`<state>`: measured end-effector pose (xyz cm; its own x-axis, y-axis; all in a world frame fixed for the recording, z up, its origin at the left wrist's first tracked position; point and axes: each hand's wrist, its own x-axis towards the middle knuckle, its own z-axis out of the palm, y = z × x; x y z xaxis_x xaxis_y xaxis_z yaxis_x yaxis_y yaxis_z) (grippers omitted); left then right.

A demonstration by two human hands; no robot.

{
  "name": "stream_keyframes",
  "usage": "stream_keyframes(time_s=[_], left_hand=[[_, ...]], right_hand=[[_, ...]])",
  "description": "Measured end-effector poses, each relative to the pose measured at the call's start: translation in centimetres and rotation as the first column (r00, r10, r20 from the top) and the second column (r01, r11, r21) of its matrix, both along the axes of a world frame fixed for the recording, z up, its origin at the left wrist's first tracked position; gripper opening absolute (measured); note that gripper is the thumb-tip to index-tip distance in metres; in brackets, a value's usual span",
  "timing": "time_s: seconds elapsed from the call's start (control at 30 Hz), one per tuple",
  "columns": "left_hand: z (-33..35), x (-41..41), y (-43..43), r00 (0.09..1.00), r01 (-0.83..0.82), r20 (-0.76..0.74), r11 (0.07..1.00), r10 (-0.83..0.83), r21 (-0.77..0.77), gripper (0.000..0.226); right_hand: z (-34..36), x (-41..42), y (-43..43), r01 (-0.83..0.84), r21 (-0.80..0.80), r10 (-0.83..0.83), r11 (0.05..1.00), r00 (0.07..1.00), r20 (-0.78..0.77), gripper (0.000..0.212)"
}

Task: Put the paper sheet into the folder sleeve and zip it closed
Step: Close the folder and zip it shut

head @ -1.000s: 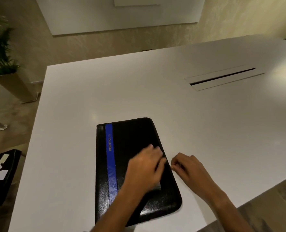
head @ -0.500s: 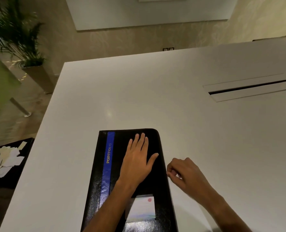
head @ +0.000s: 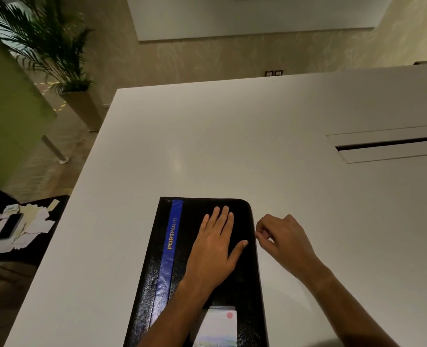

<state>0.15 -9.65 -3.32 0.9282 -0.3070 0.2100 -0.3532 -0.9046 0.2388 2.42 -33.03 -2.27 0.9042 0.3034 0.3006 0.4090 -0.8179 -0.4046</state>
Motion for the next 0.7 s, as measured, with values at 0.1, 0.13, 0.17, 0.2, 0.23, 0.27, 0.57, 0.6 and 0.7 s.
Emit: stream_keyframes(time_s=[0.1, 0.13, 0.17, 0.2, 0.23, 0.27, 0.57, 0.6, 0.7], left_hand=[[-0.1, 0.0, 0.0, 1.000, 0.003, 0.009, 1.000, -0.002, -0.015, 0.078], [-0.1, -0.1, 0.0, 1.000, 0.003, 0.009, 1.000, -0.003, -0.019, 0.078], [0.0, -0.1, 0.0, 1.000, 0.002, 0.008, 1.000, -0.002, -0.022, 0.079], [0.0, -0.1, 0.0, 1.000, 0.001, 0.008, 1.000, -0.001, -0.025, 0.079], [0.0, -0.2, -0.1, 1.000, 0.001, 0.010, 1.000, 0.000, -0.028, 0.080], [0.0, -0.2, 0.0, 1.000, -0.003, 0.011, 1.000, 0.003, -0.030, 0.080], [2.2, 3.6, -0.5, 0.931, -0.364, -0.026, 0.927, 0.363, -0.093, 0.084], [2.2, 4.0, -0.9, 0.912, -0.406, -0.084, 0.913, 0.402, -0.039, 0.090], [1.4, 3.9, -2.7, 0.904, -0.403, -0.133, 0.913, 0.407, 0.056, 0.100]], right_hand=[[0.3, 1.9, 0.1, 0.005, -0.015, -0.005, 1.000, 1.000, 0.008, 0.011], [0.4, 2.5, 0.1, 0.007, -0.025, -0.007, 1.000, 1.000, 0.014, 0.012], [0.5, 3.2, 0.2, 0.011, -0.034, -0.010, 0.999, 1.000, 0.020, 0.013], [0.6, 3.8, 0.2, 0.015, -0.042, -0.014, 0.999, 1.000, 0.021, 0.014], [0.7, 4.4, 0.2, 0.020, -0.046, -0.019, 0.999, 1.000, 0.017, 0.016], [0.9, 4.9, 0.2, 0.021, -0.048, -0.020, 0.999, 1.000, 0.014, 0.016], [0.8, 2.8, -0.9, -0.060, 0.028, 0.063, 0.998, 0.990, -0.127, 0.029], [0.7, 2.5, -1.3, -0.056, 0.030, 0.060, 0.998, 0.988, -0.145, 0.030], [0.9, 1.6, -2.9, -0.058, 0.033, 0.063, 0.998, 0.982, -0.181, 0.030]])
